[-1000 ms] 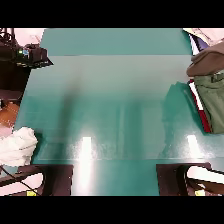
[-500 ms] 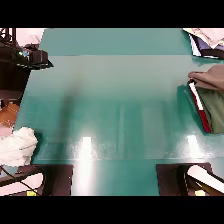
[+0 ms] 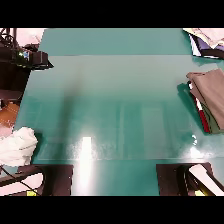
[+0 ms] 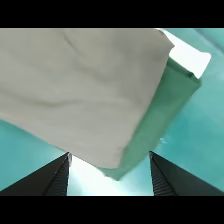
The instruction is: Fold the shirts.
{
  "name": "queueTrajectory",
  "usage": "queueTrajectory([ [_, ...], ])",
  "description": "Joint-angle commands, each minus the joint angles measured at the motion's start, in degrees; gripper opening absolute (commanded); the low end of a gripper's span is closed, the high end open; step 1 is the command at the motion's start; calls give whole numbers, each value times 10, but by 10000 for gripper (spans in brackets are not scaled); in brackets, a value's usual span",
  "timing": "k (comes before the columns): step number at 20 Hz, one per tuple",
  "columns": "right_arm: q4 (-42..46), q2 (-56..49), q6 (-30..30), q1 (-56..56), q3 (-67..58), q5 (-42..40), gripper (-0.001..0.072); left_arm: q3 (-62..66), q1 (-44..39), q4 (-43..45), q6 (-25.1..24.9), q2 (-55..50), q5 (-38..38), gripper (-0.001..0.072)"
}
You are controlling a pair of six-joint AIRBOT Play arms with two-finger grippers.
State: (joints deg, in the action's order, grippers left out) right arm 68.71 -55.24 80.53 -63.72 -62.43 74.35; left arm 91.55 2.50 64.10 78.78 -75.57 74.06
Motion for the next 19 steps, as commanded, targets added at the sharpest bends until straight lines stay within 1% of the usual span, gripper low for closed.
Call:
queueTrajectory([
  [1, -109, 14, 2, 23, 22, -3, 556, 0, 0, 0, -4, 0, -14, 23],
  [3, -167, 14, 2, 90, 22, 7, 555, 0, 0, 0, -3, 0, -10, 23],
  [4, -183, 14, 2, 132, 22, 7, 550, 0, 0, -1, -2, 0, -5, 23],
  [5, -189, 14, 2, 179, 22, 6, 407, 0, 0, 0, -2, 0, -9, 23],
  [6, -192, 14, 2, 221, 22, 4, 238, 0, 0, -1, -2, 0, -15, 23],
  [7, -192, 14, 2, 266, 22, -1, 136, 0, 0, -1, -2, 0, -17, 23],
  [9, -192, 14, 2, 343, 22, -13, 38, 0, 0, -1, -2, 0, -16, 24],
  [10, -192, 14, 2, 377, 22, -19, 21, 0, 0, -1, -2, 0, -16, 23],
  [14, -191, 14, 0, 460, 22, -61, 21, 0, 0, -1, -2, 0, -16, 23],
  [19, -192, 14, 0, 475, 22, -62, 21, 0, 0, -1, -2, 0, -16, 24],
])
